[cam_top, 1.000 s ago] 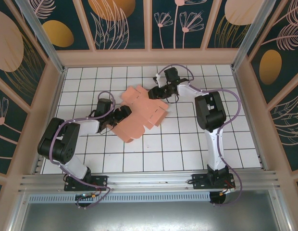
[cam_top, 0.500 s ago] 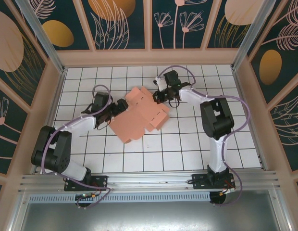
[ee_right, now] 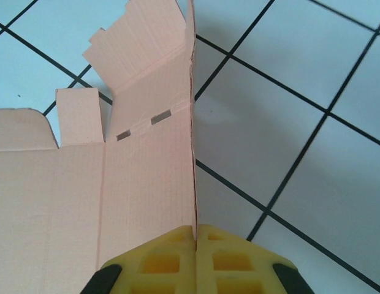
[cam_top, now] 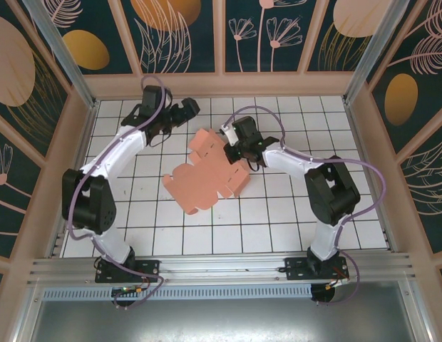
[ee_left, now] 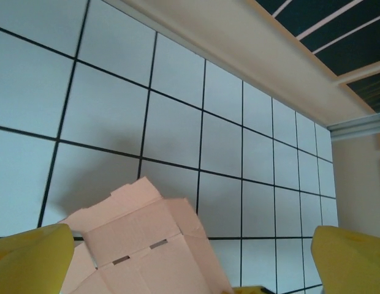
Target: Fold the paper box
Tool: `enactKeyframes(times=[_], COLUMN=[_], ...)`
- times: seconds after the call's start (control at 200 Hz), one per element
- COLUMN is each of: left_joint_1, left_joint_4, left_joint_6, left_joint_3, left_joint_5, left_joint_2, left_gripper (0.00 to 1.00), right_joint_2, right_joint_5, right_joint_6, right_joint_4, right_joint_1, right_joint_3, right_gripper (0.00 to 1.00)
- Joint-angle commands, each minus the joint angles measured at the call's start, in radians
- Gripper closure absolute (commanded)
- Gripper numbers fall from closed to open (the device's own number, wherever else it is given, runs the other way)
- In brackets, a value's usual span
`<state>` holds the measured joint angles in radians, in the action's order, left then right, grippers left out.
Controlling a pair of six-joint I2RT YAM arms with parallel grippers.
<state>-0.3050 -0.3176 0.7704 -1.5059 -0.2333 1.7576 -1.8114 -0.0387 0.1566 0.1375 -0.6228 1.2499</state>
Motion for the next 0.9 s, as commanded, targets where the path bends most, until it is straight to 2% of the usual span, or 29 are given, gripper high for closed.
enactKeyframes(times=[0.0, 0.12, 0.275, 0.475, 0.771, 0.896], left_joint_1=[0.004, 0.001, -0.005, -0.024, -0.066, -0.079], left_joint_4=[-0.162, -0.182, -0.28, -0.37, -0.48, -0.509], left_joint_6=[-0.033, -0.032, -0.072, -0.128, -0.2, -0.212], left_joint_3=[-0.108, -0.179, -0.29, -0.391, -0.585, -0.586], left_joint_5=[-0.081, -0.137, -0.133, -0.134, -0.173, -0.193], left_joint_2=[0.066, 0.113, 0.177, 0.246, 0.409, 0.436], left_gripper=[0.01, 0.01, 0.02, 0.15, 0.22, 0.24], right_joint_2=[0.067, 0.069, 0.064, 0.042, 0.017, 0.008], right_joint_5=[0.098, 0.125, 0.168, 0.193, 0.197, 0.203], right_joint_6=[0.037, 0.069, 0.107, 0.147, 0.165, 0.181], right_joint_4=[-0.075, -0.074, -0.068, -0.043, -0.029, -0.027], right_joint_1=[-0.026, -0.058, -0.097, -0.129, -0.14, -0.141], right_joint_3=[-0.032, -0.032, -0.023, -0.008, 0.018, 0.026], right_gripper=[1.0, 1.0, 1.0, 1.0, 1.0, 1.0])
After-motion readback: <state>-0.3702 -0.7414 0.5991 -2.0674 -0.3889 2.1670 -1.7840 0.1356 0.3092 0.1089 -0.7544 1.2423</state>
